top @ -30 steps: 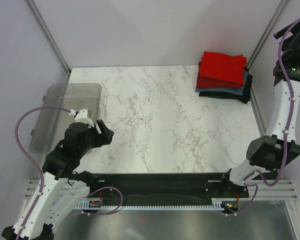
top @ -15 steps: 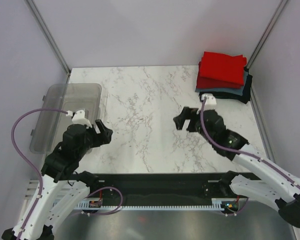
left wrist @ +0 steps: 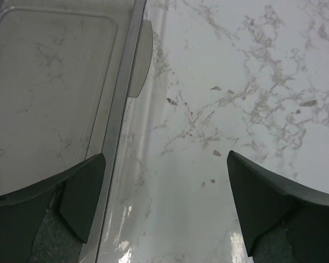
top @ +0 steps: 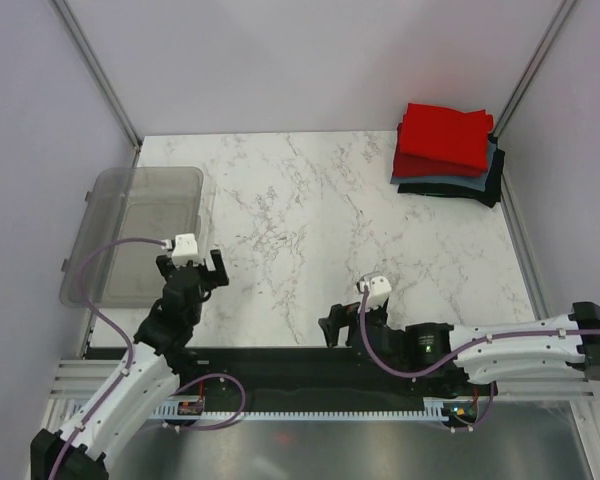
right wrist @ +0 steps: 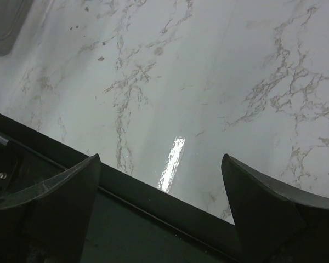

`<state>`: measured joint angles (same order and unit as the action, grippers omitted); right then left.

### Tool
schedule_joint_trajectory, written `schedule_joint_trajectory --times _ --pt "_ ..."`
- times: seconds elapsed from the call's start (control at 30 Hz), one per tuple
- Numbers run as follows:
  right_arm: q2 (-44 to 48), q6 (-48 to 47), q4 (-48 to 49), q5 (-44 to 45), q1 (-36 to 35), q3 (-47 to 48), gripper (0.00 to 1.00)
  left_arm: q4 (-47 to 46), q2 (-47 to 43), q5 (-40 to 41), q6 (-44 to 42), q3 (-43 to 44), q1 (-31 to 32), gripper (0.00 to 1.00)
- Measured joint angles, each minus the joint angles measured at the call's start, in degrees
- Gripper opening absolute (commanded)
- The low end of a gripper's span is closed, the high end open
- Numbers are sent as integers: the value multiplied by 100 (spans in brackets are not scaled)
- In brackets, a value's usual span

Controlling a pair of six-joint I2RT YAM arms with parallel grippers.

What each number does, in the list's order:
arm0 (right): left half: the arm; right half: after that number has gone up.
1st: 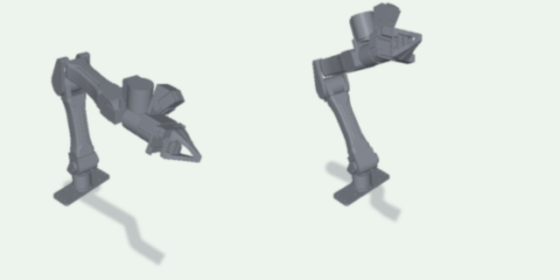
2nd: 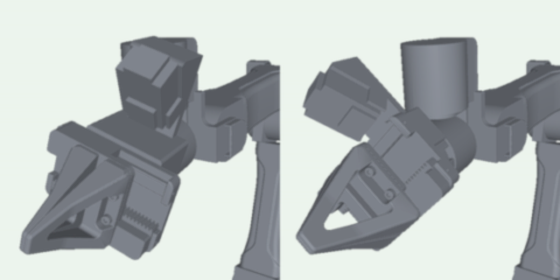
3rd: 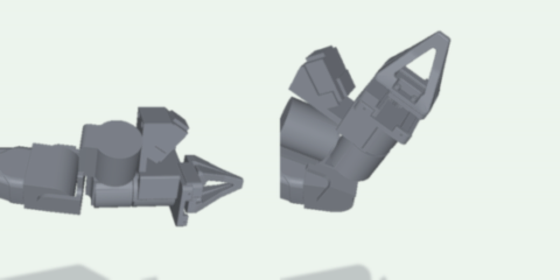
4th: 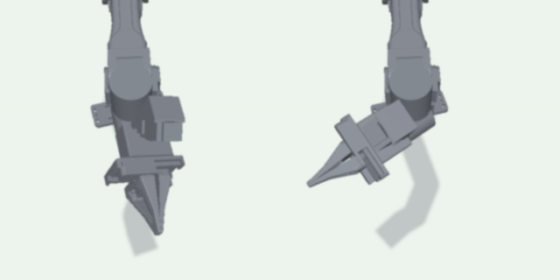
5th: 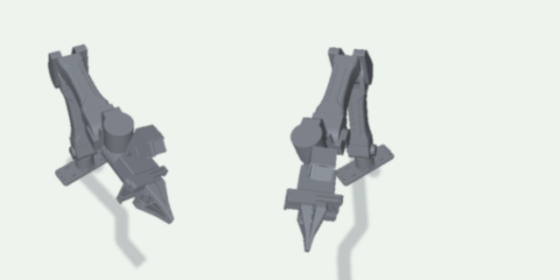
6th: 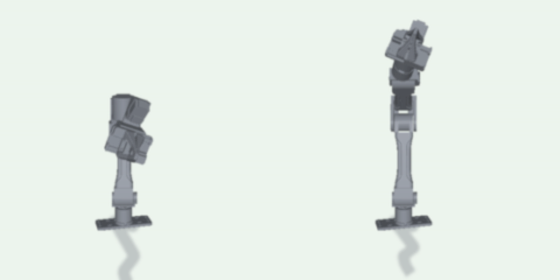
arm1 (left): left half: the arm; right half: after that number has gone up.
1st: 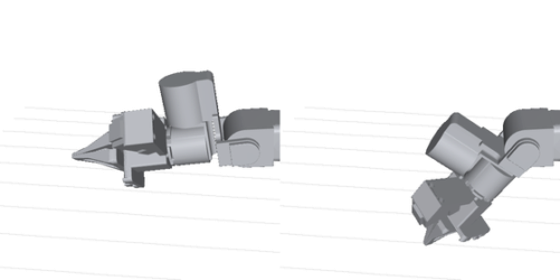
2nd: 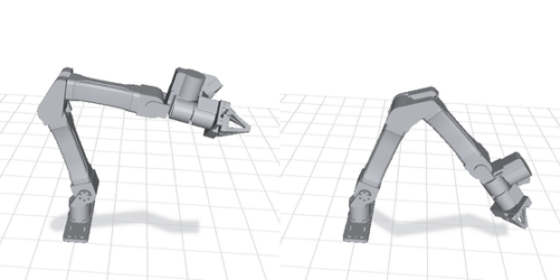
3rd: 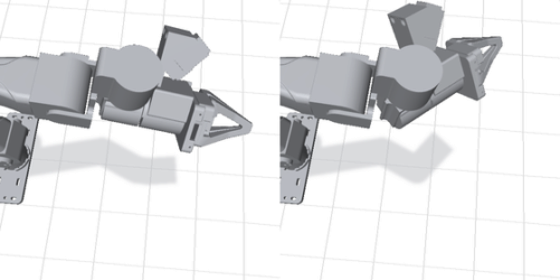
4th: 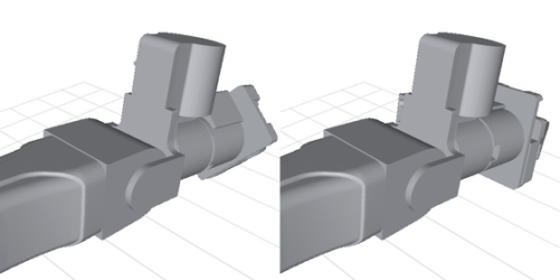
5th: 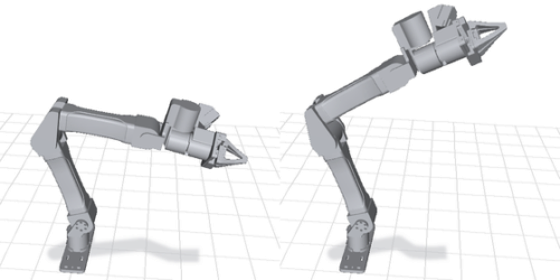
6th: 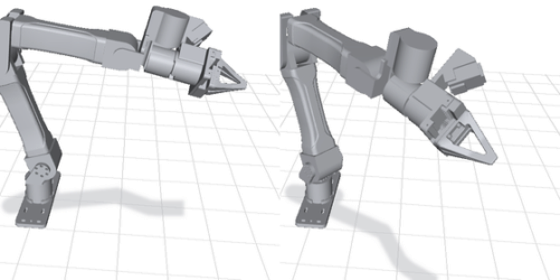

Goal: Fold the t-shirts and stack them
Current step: Reset both grippers

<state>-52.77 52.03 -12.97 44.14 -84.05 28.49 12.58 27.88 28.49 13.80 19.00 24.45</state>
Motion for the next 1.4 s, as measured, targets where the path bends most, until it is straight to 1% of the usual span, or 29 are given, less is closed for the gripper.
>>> schedule_joint_trajectory --times 0.1,0.13,0.2,0.27,0.3,0.33,0.43,0.57,0.67,0.8,0.97,1.07,1.17,1.23,1.27,1.3,1.33,1.4 --pt "-356 175 120 413 -341 -22 98 -1593 264 114 -581 -1045 -42 100" --pt "-428 219 170 544 -409 -31 98 -2127 463 155 -715 -1237 -90 100" --pt "-448 275 258 774 -481 -70 98 -3117 1222 133 -756 -1292 -332 100" --pt "-374 337 354 968 -505 -157 98 -4024 2253 39 -754 -1281 -662 100" --pt "-297 380 363 1045 -507 -216 98 -4339 2736 -35 -756 -1244 -807 100" --pt "-179 415 369 1152 -507 -293 98 -4553 3067 -48 -778 -1185 -898 100" --pt "341 455 302 1434 -509 -492 98 -5353 3963 -496 -855 -879 -1180 100" --pt "1163 299 149 2033 -509 -529 98 -6035 4586 -1252 -1040 -623 -1589 99" --pt "1434 -39 133 2422 -509 -525 98 -6588 4955 -1779 -1056 -621 -1862 100" --pt "1506 -811 101 3139 -509 -459 98 -7121 5281 -2334 -1071 -616 -2000 100" --pt "1504 -1502 -24 3692 -444 -247 98 -7237 5316 -2564 -1075 -619 -2063 100" --pt "1513 -1843 -85 3838 -348 13 98 -7252 5316 -2590 -1078 -619 -2074 100" --pt "1443 -2376 -74 3934 -302 286 98 -7267 5320 -2603 -1080 -619 -2074 100" --pt "1449 -2662 -76 3919 -42 337 98 -7270 5320 -2605 -1080 -619 -2081 100" --pt "1475 -2811 -74 3823 332 341 98 -7272 5320 -2608 -1080 -619 -2083 100" --pt "1550 -3056 66 3598 881 282 98 -7274 5322 -2608 -1080 -619 -2083 100" --pt "1694 -3268 343 3193 1537 146 98 -7276 5327 -2608 -1080 -619 -2083 100" --pt "2000 -3674 986 2481 2920 -313 98 -7291 5335 -2610 -1080 -619 -2083 100"
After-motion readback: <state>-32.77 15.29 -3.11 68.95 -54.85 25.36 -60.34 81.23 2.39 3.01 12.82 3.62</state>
